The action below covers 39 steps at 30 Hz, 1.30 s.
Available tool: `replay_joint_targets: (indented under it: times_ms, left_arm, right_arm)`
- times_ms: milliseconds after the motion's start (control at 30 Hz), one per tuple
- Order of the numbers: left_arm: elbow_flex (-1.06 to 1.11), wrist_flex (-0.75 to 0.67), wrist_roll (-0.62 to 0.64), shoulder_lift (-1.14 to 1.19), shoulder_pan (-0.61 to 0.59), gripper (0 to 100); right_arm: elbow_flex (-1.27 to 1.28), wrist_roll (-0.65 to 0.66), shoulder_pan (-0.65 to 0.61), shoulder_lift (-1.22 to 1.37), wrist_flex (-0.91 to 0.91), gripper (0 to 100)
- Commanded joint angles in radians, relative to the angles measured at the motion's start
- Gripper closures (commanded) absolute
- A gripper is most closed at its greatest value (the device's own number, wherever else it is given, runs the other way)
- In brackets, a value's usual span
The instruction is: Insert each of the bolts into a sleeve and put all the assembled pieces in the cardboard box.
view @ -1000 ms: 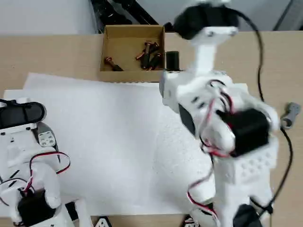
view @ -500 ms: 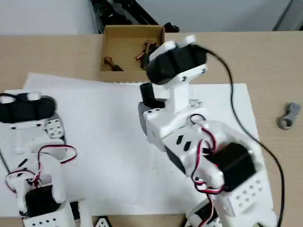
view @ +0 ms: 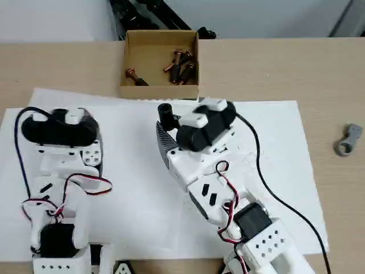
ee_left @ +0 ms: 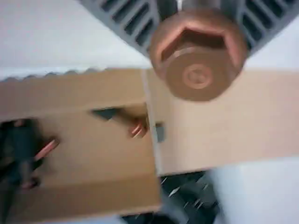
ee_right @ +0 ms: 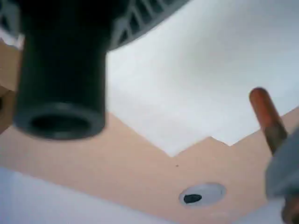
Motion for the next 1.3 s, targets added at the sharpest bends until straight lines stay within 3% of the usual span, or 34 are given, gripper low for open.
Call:
replay_joint_targets:
  times_ms: [0,200,400,533,733,1267]
  left_arm:
    - [-0.019,-0.104,0.064,0.002,0.052,100]
    - [-0.17,-0.13,0.121,0.121,0.16,100]
    - [-0.526,0.011,0.21,0.365,0.282,100]
    - [-0.647,0.068,0.256,0.454,0.377,100]
    - [-0.667,0.077,0.262,0.499,0.463,100]
    - [-0.673,0.069,0.264,0.589,0.476,100]
  right_arm:
    - [0.037,0.014,-0.005,-0.033,-0.084,99.6]
    - [0.161,0.04,-0.002,-0.036,-0.245,99.5]
    - [0.267,0.068,0.015,-0.036,-0.39,99.5]
    - [0.272,0.066,0.042,-0.038,-0.409,99.5]
    - [0.27,0.066,0.044,-0.039,-0.409,99.5]
    - [0.284,0.063,0.041,-0.114,-0.4,99.5]
